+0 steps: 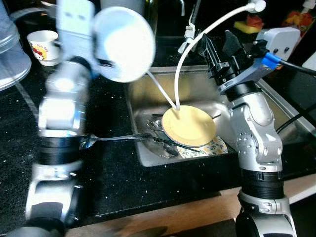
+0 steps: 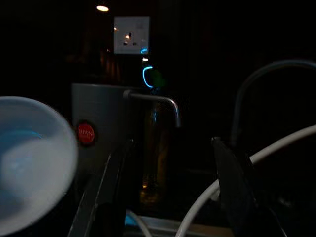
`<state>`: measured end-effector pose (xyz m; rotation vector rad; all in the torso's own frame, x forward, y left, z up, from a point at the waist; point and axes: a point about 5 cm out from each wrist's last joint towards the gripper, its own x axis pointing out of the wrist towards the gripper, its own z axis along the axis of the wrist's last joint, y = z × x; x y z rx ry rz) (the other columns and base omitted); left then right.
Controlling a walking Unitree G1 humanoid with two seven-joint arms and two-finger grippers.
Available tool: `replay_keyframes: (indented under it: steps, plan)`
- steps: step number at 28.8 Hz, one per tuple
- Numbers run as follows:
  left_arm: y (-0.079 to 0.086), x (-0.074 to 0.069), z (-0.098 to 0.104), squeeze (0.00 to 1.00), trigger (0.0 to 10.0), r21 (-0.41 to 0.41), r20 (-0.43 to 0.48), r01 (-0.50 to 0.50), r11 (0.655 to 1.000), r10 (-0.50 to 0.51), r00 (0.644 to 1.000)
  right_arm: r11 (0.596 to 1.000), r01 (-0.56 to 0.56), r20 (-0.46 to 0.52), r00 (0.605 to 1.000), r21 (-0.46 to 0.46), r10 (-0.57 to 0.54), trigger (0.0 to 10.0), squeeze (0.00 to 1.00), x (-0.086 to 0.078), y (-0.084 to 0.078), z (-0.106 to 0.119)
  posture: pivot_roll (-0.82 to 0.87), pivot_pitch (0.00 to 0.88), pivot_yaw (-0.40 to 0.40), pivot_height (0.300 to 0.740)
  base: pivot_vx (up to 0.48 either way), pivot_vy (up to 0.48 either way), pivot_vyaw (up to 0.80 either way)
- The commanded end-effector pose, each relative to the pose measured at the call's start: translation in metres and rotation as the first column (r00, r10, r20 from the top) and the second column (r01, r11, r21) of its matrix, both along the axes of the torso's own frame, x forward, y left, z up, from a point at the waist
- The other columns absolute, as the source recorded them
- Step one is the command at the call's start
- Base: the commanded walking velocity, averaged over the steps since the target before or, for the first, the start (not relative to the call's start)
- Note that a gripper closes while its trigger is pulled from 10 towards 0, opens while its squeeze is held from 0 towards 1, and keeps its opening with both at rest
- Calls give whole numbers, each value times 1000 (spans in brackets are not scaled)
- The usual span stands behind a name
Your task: Kitchen organization
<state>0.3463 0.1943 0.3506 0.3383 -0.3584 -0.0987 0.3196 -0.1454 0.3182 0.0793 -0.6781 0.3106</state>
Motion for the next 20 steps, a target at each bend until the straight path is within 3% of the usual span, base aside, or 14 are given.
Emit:
replay_keyframes:
  steps: [1, 2, 4, 5, 8, 11, 12, 13, 14, 15, 16, 17, 18, 20]
  plan:
    - [7, -9, 1, 0, 10000, 143, -44, 109, 984, -103, 994, 1000, 11, 17, 1000, -7, -11, 10000, 0, -3, -2, 2, 135, 50, -89, 740, 0, 0, 0]
    - [15, -14, 2, 0, 10000, 241, -63, 146, 959, -135, 989, 1000, 11, 16, 1000, -7, -11, 10000, 0, -3, -3, 1, 153, 46, -81, 740, 0, 0, 0]
    - [23, -17, 5, 0, 10000, 293, -72, 164, 942, -150, 986, 1000, 11, 16, 1000, -7, -11, 10000, 0, -3, -2, 1, 153, 46, -81, 740, 0, 0, 0]
    - [37, -19, 8, 0, 10000, 413, -111, 202, 888, -171, 979, 1000, 10, 19, 1000, -4, -10, 10000, 0, -3, -1, 1, 151, 32, -73, 740, 0, 0, 0]
    - [40, -20, 7, 0, 10000, 443, -140, 239, 864, -196, 971, 1000, 10, 20, 1000, -4, -10, 10000, 0, -3, -1, 1, 151, 32, -73, 740, 0, 0, 0]
    - [45, -32, -1, 0, 10000, 511, -284, 438, 739, -336, 898, 1000, 20, 23, 1000, -5, -20, 10000, 0, -3, -3, 1, 144, 23, -66, 740, 0, 0, 0]
    - [45, -32, -1, 0, 10000, 511, -284, 438, 739, -336, 898, 1000, 20, 23, 1000, -5, -20, 10000, 0, -3, -3, 1, 144, 23, -66, 740, 0, 0, 0]
    - [47, -36, -4, 0, 10000, 523, -335, 492, 696, -362, 870, 1000, 23, 24, 999, -5, -23, 10000, 0, -3, -4, 1, 140, 21, -64, 740, 0, 0, 0]
    - [47, -36, -4, 0, 10000, 523, -335, 492, 696, -362, 870, 1000, 23, 24, 999, -5, -23, 10000, 0, -3, -4, 1, 140, 21, -64, 740, 0, 0, 0]
    - [50, -41, -7, 0, 10000, 518, -395, 553, 653, -391, 832, 1000, 27, 23, 999, -4, -27, 10000, 0, -3, -5, 1, 140, 21, -64, 740, 0, 0, 0]
    - [50, -41, -7, 0, 10000, 518, -395, 553, 653, -391, 832, 1000, 27, 23, 999, -4, -27, 10000, 0, -3, -5, 1, 140, 21, -64, 740, 0, 0, 0]
    - [53, -46, -8, 0, 10000, 502, -439, 601, 622, -415, 797, 1000, 30, 22, 999, -4, -30, 10000, 0, -3, -5, 0, 140, 22, -62, 740, 0, 0, 0]
    - [53, -46, -8, 0, 10000, 502, -439, 601, 622, -415, 797, 1000, 30, 22, 999, -4, -30, 10000, 0, -3, -5, 0, 140, 22, -62, 740, 0, 0, 0]
    - [55, -55, -13, 0, 10000, 473, -512, 697, 538, -476, 715, 999, 34, 19, 999, -2, -34, 10000, 0, -3, -6, -1, 139, 24, -60, 740, 0, 0, 0]
